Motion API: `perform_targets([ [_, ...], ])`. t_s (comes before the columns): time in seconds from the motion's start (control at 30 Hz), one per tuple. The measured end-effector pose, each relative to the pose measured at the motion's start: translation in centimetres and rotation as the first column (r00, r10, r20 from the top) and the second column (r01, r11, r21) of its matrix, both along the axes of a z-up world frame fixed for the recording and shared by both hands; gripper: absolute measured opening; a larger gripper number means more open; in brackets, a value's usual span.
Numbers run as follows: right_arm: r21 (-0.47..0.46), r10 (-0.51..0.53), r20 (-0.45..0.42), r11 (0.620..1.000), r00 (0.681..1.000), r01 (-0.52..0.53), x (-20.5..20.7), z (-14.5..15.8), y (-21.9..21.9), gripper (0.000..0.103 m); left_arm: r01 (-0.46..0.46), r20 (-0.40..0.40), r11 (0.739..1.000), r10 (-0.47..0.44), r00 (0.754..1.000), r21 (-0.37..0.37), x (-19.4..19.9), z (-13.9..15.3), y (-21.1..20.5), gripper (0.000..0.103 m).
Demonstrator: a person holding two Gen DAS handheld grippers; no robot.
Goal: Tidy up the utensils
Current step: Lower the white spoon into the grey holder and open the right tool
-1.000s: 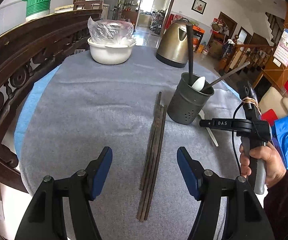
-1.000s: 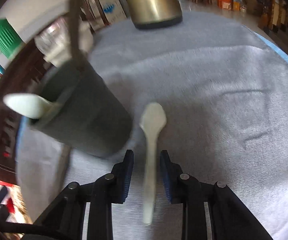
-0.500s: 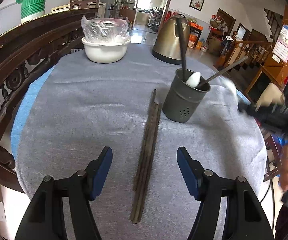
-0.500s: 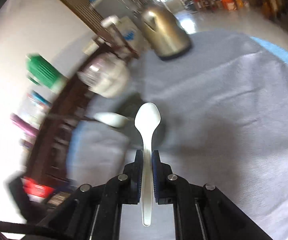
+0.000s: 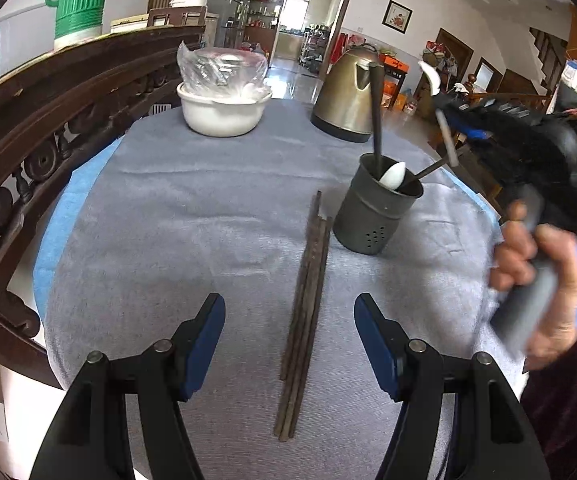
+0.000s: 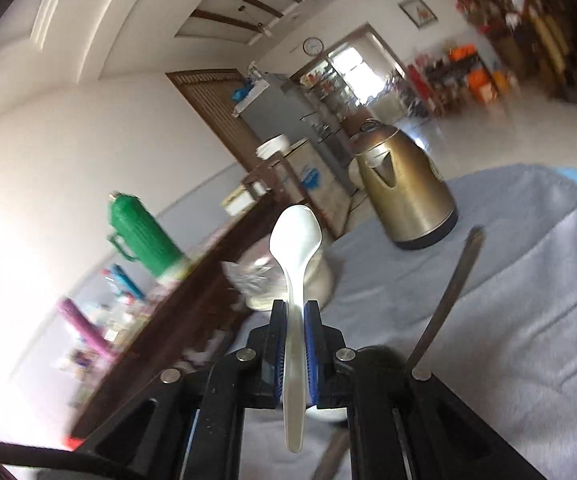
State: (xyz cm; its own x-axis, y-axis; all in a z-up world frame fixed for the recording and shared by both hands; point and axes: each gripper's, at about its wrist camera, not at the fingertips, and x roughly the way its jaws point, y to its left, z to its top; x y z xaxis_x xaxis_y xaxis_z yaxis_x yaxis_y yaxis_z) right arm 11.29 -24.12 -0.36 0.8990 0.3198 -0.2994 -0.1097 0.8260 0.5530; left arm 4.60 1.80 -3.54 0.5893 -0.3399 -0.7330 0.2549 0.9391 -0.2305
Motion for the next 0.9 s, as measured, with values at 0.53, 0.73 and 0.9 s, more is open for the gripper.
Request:
perform_targets([
  [0.53,-0.302,-0.105,0.093,0.945,0.99,0.128,3.9,-2.9,3.9,0.009,-0.038,-0.029,0.999,0.037,0.999,-0.02,2.1,-1.4,1.6,0.068],
  [0.73,-0.333,-0.083,0.122,0.935,0.989,0.119,2.9,-3.7,3.4,0.009,-0.05,-0.031,0.998,0.049,0.998,-0.03,2.0,-1.5,2.2,0.068],
  [0.9,-0.321,-0.061,0.123,0.942,0.99,0.098,2.9,-4.6,3.1,0.01,-0.058,-0.024,0.998,0.057,0.998,-0.032,1.5,-1.2,2.5,0.068],
])
